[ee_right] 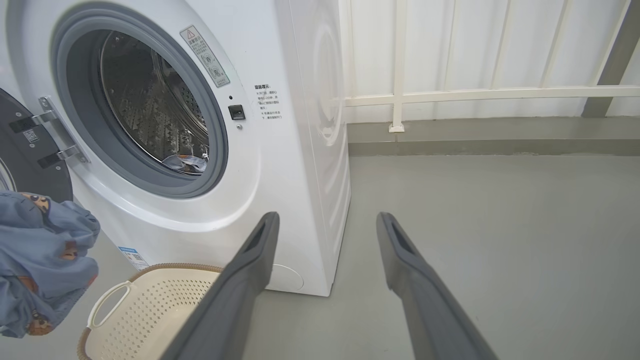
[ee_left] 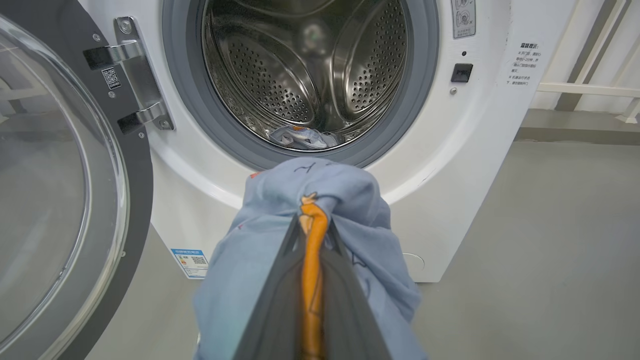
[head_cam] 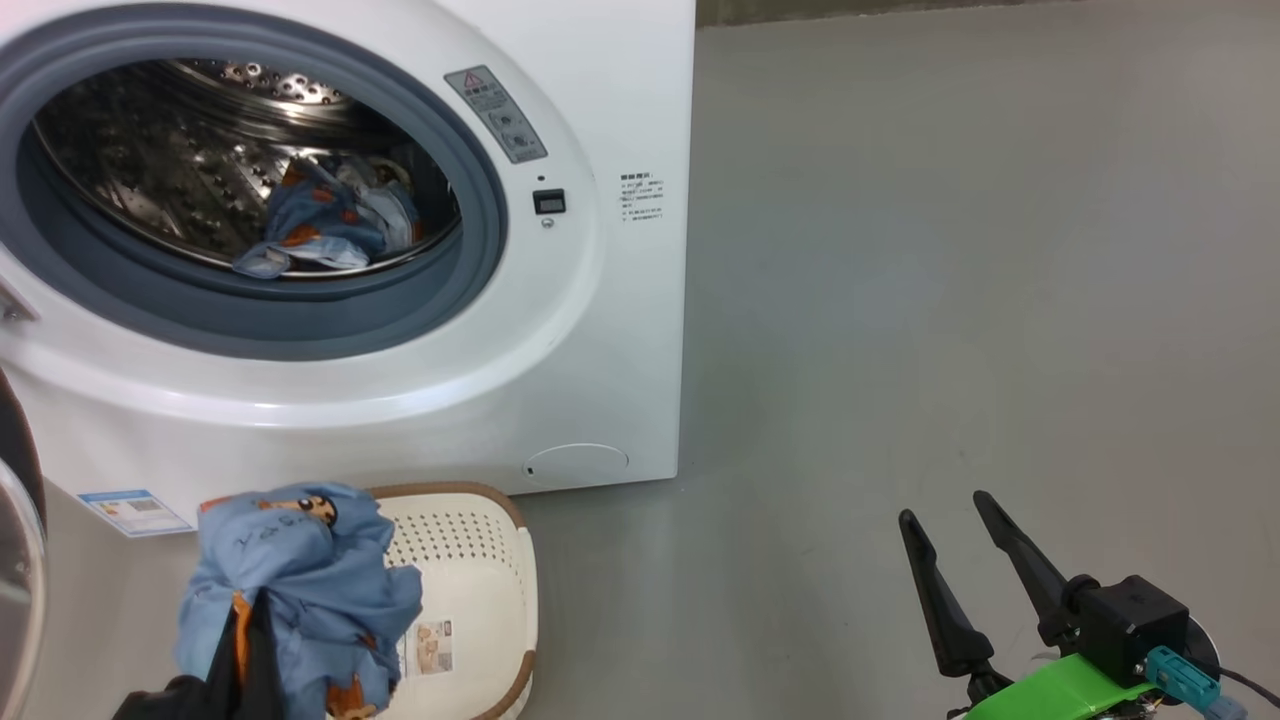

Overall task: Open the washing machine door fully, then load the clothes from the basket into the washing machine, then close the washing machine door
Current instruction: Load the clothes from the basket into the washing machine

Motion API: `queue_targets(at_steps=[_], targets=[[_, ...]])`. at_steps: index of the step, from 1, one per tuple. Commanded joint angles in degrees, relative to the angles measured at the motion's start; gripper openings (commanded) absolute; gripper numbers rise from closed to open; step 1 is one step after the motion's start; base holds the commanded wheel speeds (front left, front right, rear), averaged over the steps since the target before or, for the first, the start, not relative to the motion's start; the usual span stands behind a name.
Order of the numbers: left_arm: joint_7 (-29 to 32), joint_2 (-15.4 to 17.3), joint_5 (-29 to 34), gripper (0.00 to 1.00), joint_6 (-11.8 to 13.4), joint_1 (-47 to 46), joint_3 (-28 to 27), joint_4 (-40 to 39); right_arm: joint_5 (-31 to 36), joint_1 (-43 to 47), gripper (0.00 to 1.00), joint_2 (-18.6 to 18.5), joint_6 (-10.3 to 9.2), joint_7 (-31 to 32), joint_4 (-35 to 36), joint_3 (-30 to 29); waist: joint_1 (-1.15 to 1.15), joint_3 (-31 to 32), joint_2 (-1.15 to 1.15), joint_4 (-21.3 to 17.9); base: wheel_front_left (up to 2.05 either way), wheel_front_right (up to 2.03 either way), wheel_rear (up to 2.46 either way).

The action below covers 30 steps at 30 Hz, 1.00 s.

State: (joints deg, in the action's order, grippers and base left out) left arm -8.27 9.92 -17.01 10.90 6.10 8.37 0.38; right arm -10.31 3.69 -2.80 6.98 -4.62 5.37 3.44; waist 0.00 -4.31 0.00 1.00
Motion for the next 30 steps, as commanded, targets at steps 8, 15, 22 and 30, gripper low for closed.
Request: queue_targets(at_steps=[8,15,22,30], targets=[[-2.0,0.8,-1.3,0.00,-0.2,-8.5,-2.9,2.7,-0.1,-2.4,1.00,-0.1,0.51,-0.6,2.4,1.9,0.00,-3.6,0.00,-1.4,0.00,0.00,0.00],[-2.5,2.1,-3.2,0.00,-1.7,-17.0,-4.6,9.2,-0.5,-4.1,1.00,-0.1,0.51,-1.4,2.7,2.4,0.00,-8.1,0.00,-3.8,0.00,0.00,0.00],[-2.6,5.0,-5.3,0.00,-3.3,-28.1,-7.4,16.9,-1.4,-5.8,1.00,-0.1,0.51,-3.0,2.6,2.3,0.00,-13.9,0.00,-7.0,0.00,0.00,0.00],[0.0,10.1,-7.3,0.00,-5.8,-41.8,-9.5,25.3,-3.6,-8.8,1.00,-0.1,0.51,-6.2,1.3,3.0,0.00,-21.8,0.00,-10.6,0.00,0.00,0.00]])
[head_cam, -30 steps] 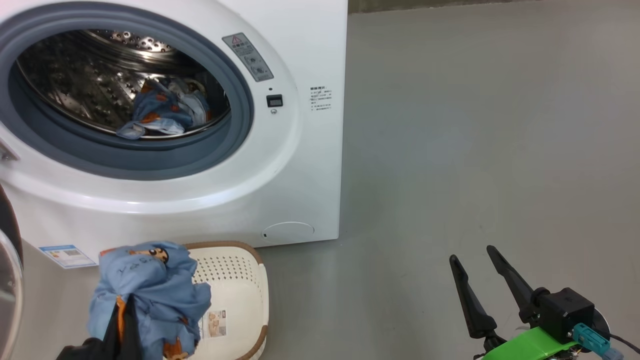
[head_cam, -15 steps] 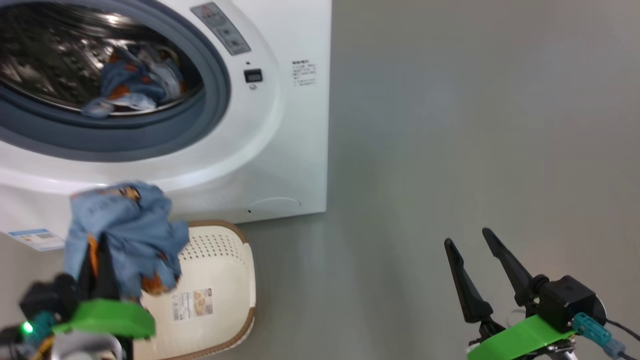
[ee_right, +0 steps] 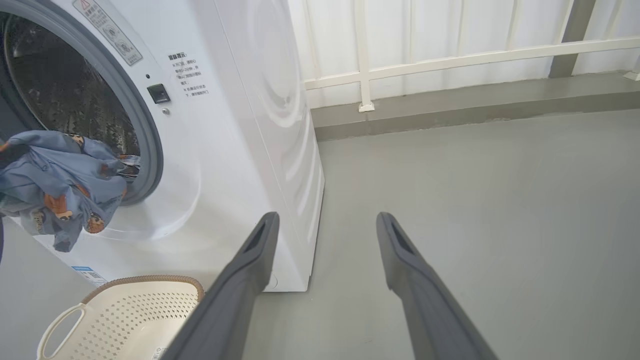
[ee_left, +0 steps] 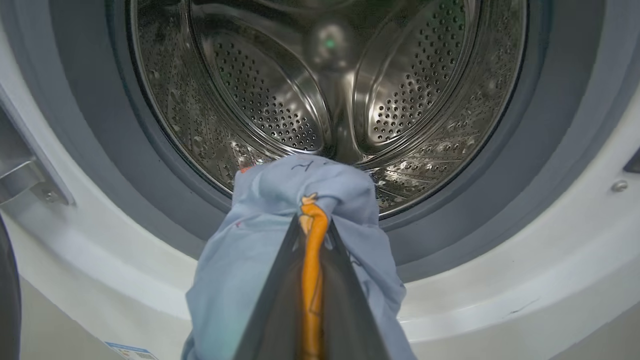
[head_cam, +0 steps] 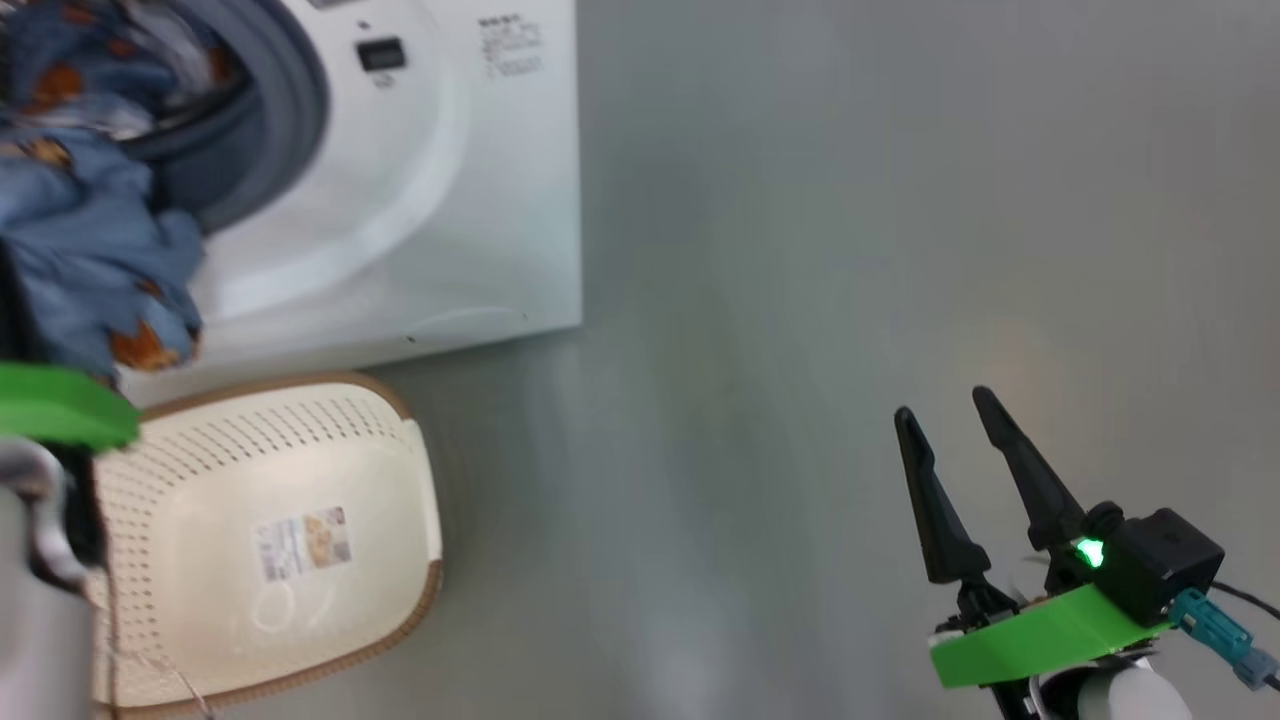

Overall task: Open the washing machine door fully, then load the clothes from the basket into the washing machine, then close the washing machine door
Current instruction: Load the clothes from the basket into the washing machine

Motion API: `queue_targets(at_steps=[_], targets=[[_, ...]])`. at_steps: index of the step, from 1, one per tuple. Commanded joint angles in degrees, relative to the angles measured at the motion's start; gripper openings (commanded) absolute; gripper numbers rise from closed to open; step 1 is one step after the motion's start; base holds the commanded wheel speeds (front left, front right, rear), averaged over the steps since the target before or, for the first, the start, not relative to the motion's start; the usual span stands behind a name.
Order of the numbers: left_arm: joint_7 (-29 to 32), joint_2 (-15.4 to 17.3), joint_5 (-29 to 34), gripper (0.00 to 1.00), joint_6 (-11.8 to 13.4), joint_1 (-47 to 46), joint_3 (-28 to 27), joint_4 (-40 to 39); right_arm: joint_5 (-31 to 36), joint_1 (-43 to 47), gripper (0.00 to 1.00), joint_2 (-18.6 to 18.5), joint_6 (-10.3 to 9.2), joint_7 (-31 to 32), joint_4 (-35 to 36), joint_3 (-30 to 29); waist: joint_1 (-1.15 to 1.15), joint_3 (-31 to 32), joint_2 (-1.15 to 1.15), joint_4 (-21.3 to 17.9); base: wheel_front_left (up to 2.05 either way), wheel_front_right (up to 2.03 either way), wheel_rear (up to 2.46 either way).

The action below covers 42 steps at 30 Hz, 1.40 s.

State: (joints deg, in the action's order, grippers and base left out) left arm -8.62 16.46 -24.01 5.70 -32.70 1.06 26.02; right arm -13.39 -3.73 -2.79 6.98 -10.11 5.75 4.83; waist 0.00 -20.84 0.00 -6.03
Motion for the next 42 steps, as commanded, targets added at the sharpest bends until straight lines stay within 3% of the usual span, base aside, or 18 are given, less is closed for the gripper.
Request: queue_targets(at_steps=[1,11,21,27,34,40,42], targets=[[0.4,3.5,-0.3,0.00,-0.6,-3.0,-2.2,-0.3,-0.5,-1.4,1.00,-0.1,0.51,-0.7,0.9,1.7,0.00,-5.2,0.00,-3.5,0.00,0.00,0.00],[9.0,11.3,-2.3,0.00,-4.3,-18.8,-3.1,8.7,-3.8,-5.9,1.00,-0.1,0.51,-4.1,-2.8,3.8,0.00,-13.1,0.00,-8.6,0.00,0.00,0.00],[20.3,21.3,-1.9,0.00,-5.2,-32.9,-3.1,10.5,-7.1,-9.0,1.00,-0.1,0.51,-4.9,-4.2,5.5,0.00,-19.6,0.00,-12.8,0.00,0.00,0.00],[16.5,24.4,0.7,0.00,-4.3,-38.9,-2.6,10.9,-7.8,-10.0,1.00,-0.1,0.51,-4.9,-3.8,5.8,0.00,-21.3,0.00,-13.6,0.00,0.00,0.00],[6.6,27.0,5.1,0.00,-2.6,-44.7,-1.1,12.0,-8.0,-10.4,1.00,-0.1,0.51,-4.9,-3.6,6.4,0.00,-22.2,0.00,-14.1,0.00,0.00,0.00],[1.2,26.9,6.3,0.00,-2.9,-47.1,0.1,14.7,-8.2,-10.3,1.00,-0.1,0.51,-4.9,-3.8,6.5,0.00,-22.6,0.00,-14.0,0.00,0.00,0.00],[1.8,26.3,5.7,0.00,-3.2,-47.2,0.3,16.6,-8.2,-10.4,1.00,-0.1,0.51,-4.9,-3.8,6.6,0.00,-22.7,0.00,-13.9,0.00,0.00,0.00]])
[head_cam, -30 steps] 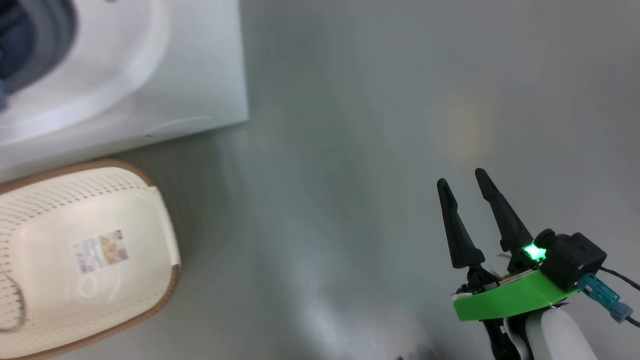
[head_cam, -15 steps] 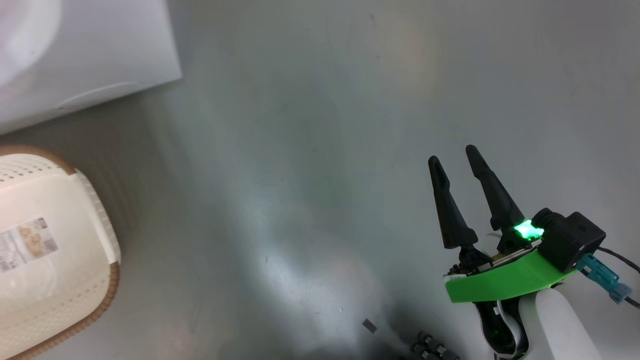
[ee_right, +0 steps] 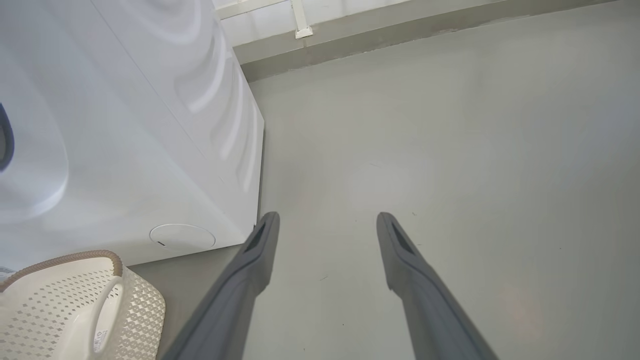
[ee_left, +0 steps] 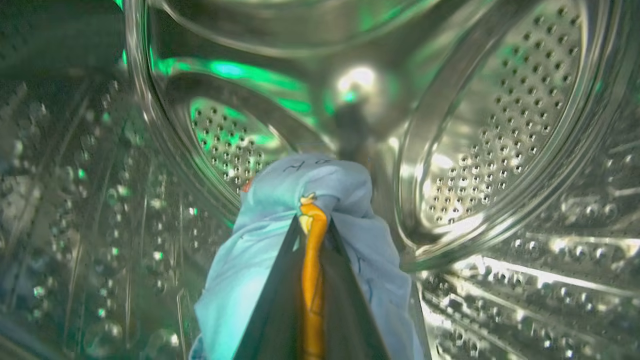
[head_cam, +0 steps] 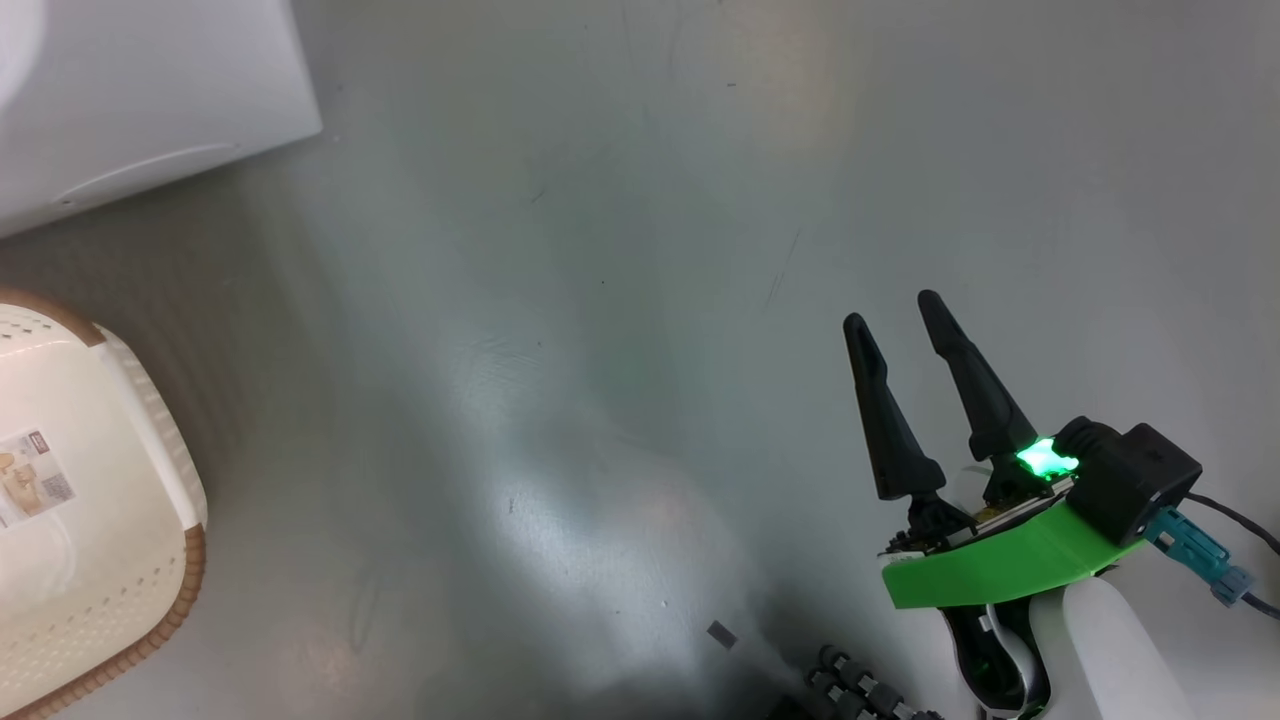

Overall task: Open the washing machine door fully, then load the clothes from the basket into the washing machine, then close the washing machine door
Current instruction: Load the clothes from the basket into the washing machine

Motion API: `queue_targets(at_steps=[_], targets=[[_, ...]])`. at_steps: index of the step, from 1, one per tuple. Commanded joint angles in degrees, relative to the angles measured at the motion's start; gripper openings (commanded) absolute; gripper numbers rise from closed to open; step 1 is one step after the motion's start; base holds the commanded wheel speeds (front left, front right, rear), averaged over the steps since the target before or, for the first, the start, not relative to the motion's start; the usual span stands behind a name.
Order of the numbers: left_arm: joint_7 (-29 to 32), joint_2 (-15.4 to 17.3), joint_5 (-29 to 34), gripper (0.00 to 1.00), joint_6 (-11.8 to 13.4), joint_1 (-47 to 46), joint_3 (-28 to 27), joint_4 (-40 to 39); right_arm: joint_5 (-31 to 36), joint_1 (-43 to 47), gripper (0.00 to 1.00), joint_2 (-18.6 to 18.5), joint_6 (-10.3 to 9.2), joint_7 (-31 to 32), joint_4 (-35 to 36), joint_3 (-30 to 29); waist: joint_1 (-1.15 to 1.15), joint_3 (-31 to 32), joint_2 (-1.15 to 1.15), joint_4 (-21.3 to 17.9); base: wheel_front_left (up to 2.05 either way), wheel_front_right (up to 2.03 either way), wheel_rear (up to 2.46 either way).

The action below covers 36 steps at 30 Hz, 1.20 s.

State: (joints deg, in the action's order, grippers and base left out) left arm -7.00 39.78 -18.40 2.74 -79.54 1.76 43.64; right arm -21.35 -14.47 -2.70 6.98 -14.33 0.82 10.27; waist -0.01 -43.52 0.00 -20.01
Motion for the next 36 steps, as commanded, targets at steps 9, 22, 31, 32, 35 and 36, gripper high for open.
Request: queue_targets(at_steps=[9,22,31,32,35,36], targets=[[3.6,1.6,-1.6,0.00,-2.0,0.4,0.5,4.2,0.0,0.1,1.00,-0.2,0.51,-0.7,1.0,1.0,0.01,0.2,0.00,0.4,0.00,0.00,0.00],[0.3,0.4,-3.5,1.00,-2.1,2.5,0.3,6.9,1.9,-0.1,1.00,-0.2,0.51,-0.7,1.2,0.9,0.01,2.8,0.00,2.4,0.00,0.00,0.00],[-4.9,-0.8,-5.4,1.00,-1.9,10.0,-1.0,7.1,3.2,-0.4,1.00,-0.2,0.51,-0.7,0.8,0.5,0.01,6.0,0.00,4.9,0.00,0.00,0.00],[-5.4,-1.1,-5.5,1.00,-2.0,11.4,-1.1,6.6,3.2,-0.4,1.00,-0.2,0.51,-0.7,0.7,0.5,0.01,6.5,0.00,5.3,0.00,0.00,0.00],[-6.7,-2.5,-6.5,1.00,-1.8,16.1,-1.9,4.7,3.5,-0.3,1.00,-0.2,0.51,-0.7,0.2,0.3,0.01,8.1,0.00,6.5,0.00,0.00,0.00],[-7.0,-2.9,-6.7,1.00,-1.8,17.8,-2.1,3.6,3.7,-0.2,1.00,-0.2,0.51,-0.7,0.0,0.2,0.01,8.6,0.00,6.9,0.00,0.00,0.00]])
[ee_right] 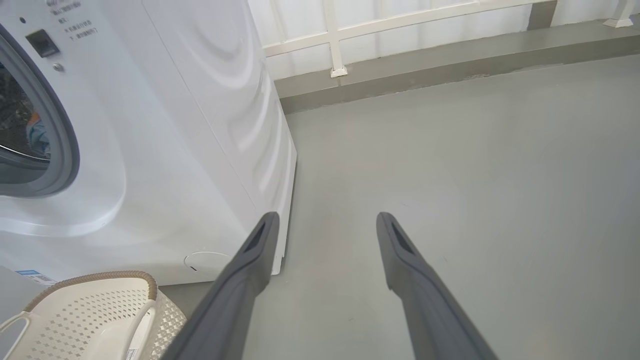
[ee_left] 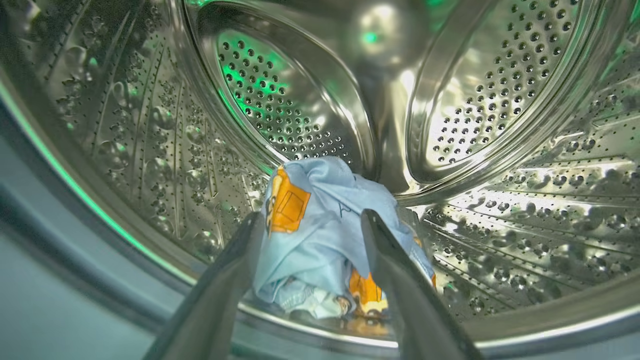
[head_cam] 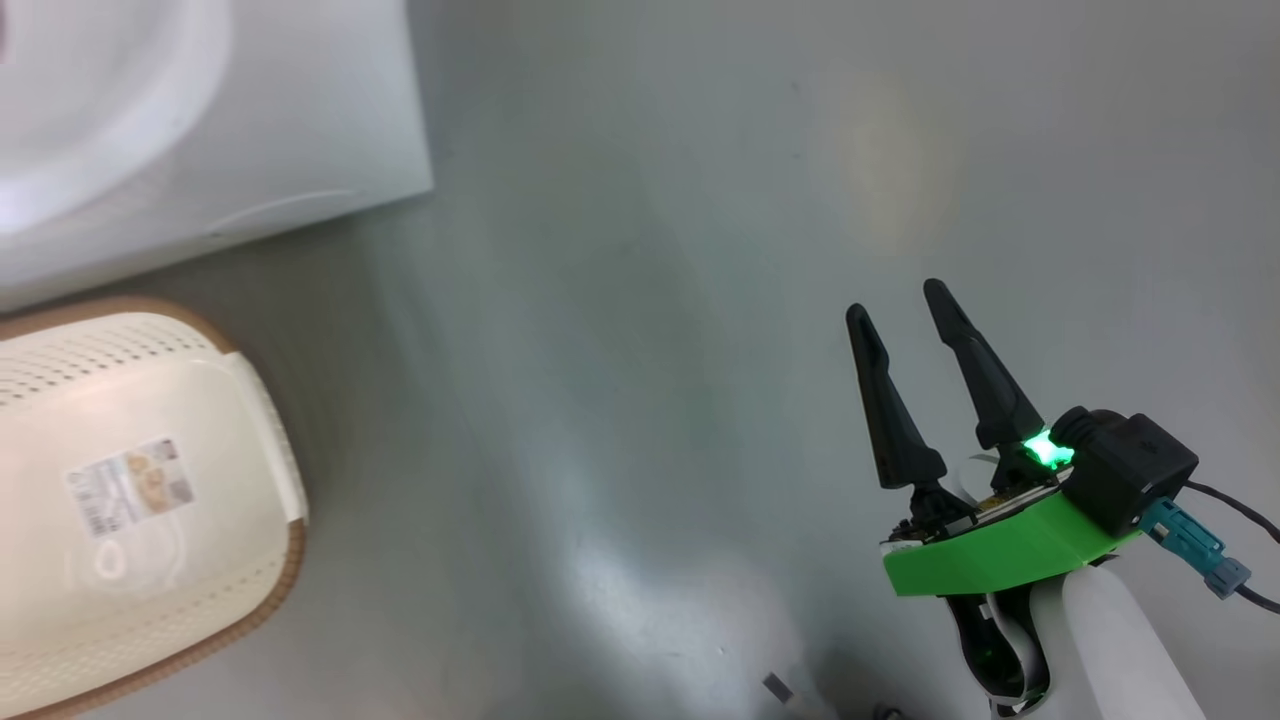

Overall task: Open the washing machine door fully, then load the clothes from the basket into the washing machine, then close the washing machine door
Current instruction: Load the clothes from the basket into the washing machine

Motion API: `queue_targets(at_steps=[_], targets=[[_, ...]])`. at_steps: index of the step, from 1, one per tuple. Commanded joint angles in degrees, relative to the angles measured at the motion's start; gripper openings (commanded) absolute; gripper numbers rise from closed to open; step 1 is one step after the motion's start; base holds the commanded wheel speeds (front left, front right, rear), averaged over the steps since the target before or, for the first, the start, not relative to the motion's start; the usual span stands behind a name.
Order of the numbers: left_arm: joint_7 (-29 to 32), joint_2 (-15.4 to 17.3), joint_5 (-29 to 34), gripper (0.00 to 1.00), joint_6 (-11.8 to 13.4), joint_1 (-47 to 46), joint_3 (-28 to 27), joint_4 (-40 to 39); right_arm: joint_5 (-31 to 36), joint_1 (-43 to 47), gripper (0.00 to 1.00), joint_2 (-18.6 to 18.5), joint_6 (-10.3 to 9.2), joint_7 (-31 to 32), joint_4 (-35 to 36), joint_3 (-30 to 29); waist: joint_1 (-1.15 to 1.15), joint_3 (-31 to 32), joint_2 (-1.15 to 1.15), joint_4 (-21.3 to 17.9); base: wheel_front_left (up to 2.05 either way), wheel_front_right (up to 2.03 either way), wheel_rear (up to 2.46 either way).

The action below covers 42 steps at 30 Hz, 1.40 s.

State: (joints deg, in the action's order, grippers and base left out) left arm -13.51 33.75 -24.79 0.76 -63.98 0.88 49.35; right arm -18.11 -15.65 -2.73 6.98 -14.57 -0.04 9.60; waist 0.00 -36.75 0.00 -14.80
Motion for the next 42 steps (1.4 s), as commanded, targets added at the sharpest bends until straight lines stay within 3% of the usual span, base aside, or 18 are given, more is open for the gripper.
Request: queue_targets(at_steps=[1,11,22,31,42], targets=[[-0.8,2.5,-0.5,1.00,0.3,4.0,-1.5,-3.5,0.6,1.1,1.00,-0.1,0.51,-0.4,0.8,0.7,0.00,2.3,0.00,2.3,0.00,0.00,0.00],[-1.5,-4.0,1.4,1.00,4.1,23.9,-3.5,-24.5,3.3,2.2,1.00,-0.1,0.51,-0.4,-0.4,-1.0,0.00,7.6,0.00,7.4,0.00,0.00,0.00],[-1.5,-14.2,5.3,1.00,10.3,49.0,-1.7,-45.8,6.4,5.4,1.00,-0.1,0.51,1.5,-1.1,-2.7,0.00,16.2,0.00,11.9,0.00,0.00,0.00],[0.0,-17.3,6.3,1.00,12.1,60.0,2.0,-52.3,8.0,9.5,1.00,-0.1,0.51,4.3,0.4,-4.1,0.00,22.7,0.00,14.7,0.00,0.00,0.00],[1.0,-19.3,5.3,1.00,12.0,66.6,4.8,-53.3,8.4,13.8,1.00,-0.1,0.51,7.0,3.2,-4.8,0.00,28.7,0.00,15.8,0.00,0.00,0.00]])
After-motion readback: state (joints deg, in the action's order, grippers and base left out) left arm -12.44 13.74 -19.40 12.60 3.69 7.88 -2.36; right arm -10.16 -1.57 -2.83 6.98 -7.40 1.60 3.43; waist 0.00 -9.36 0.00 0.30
